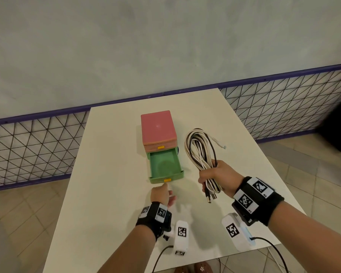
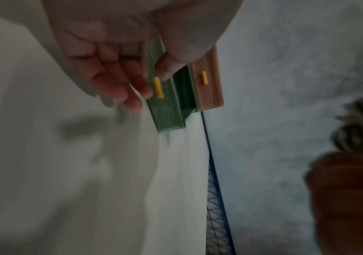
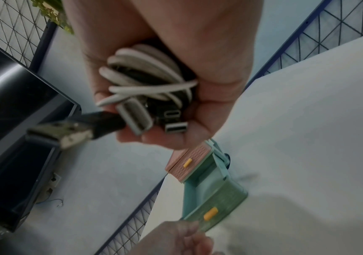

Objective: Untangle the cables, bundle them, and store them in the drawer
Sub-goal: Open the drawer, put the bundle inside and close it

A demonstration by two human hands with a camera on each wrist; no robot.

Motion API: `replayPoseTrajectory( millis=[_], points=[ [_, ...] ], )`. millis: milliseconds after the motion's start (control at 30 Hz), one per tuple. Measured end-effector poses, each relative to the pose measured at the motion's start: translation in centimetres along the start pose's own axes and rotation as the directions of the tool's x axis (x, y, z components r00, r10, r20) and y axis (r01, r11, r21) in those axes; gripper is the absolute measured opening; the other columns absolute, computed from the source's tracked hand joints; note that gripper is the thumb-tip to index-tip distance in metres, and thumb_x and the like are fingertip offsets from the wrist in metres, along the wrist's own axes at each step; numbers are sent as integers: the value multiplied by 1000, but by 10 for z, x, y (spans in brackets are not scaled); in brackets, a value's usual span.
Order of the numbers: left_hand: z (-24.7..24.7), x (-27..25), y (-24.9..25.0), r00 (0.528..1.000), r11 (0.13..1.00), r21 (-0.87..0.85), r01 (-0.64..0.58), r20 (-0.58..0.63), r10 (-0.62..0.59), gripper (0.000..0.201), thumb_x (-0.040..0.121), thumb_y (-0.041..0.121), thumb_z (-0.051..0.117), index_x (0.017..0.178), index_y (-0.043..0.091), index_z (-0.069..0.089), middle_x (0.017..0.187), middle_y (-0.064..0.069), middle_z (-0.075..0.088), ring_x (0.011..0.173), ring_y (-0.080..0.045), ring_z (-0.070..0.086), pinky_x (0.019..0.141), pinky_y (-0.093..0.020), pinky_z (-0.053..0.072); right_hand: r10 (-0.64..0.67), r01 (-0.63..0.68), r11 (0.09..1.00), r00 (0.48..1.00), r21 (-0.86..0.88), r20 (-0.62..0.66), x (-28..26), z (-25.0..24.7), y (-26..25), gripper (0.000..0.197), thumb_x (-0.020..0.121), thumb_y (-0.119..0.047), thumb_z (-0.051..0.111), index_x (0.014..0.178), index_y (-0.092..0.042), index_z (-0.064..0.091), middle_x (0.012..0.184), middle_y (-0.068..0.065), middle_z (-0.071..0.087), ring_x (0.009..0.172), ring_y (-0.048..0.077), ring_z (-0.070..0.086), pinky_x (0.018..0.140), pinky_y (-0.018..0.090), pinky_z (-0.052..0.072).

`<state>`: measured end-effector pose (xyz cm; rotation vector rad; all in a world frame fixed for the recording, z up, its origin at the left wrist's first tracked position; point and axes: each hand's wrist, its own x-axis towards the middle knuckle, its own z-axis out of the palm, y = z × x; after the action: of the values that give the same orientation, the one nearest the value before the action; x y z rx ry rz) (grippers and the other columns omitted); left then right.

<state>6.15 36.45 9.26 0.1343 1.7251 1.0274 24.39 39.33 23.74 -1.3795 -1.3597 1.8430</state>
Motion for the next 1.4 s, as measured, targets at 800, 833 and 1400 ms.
replayPoseTrajectory(
  millis=[800, 833, 1400],
  points=[
    [-33, 63, 172, 695, -50, 811, -583, 529, 487, 50, 104, 31, 27, 152, 18, 21, 162, -2, 10, 147, -21, 18, 116, -31, 18, 650, -671, 741, 720, 3, 242, 120, 75, 10, 21, 84, -18, 56, 93, 0, 49, 76, 21, 61, 53, 31, 69, 38, 26, 51],
    [-34, 64, 171, 690, -50, 808, -587, 532, 492, 50, 104, 31, 27, 152, 19, 21, 162, -1, 9, 147, -20, 20, 115, -30, 20, 662, -682, 732, 705, -15, 254, 123, 74, 8, 22, 85, -19, 56, 91, 1, 49, 69, 21, 63, 54, 32, 70, 36, 25, 51],
    [-36, 58, 181, 723, -24, 805, -593, 545, 425, 49, 103, 33, 30, 151, 23, 24, 162, 3, 8, 146, -18, 23, 116, -30, 19, 631, -642, 767, 760, 23, 159, 166, 92, -1, 19, 81, -15, 59, 85, -7, 42, 73, 11, 45, 59, 25, 55, 33, 16, 40]
  ],
)
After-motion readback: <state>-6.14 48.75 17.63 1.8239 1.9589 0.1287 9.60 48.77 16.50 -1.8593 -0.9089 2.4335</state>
